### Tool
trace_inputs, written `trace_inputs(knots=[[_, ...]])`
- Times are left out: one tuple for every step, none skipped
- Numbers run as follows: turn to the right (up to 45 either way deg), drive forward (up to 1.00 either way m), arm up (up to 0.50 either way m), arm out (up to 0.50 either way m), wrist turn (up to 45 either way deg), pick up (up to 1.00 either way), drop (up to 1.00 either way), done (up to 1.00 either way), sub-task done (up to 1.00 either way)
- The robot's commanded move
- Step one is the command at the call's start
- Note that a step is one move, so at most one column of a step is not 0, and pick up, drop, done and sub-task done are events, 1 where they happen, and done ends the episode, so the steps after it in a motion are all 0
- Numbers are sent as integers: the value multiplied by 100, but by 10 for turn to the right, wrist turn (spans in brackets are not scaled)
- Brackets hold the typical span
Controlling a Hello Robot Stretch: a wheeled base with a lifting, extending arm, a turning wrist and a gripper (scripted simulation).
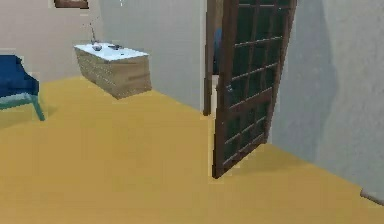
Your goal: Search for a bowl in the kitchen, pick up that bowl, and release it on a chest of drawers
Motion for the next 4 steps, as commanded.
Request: trace_inputs(knots=[[450,0,0,0,0,0,0,0,0],[450,0,0,0,0,0,0,0,0],[180,0,0,0,0,0,0,0,0],[30,0,0,0,0,0,0,0,0]])
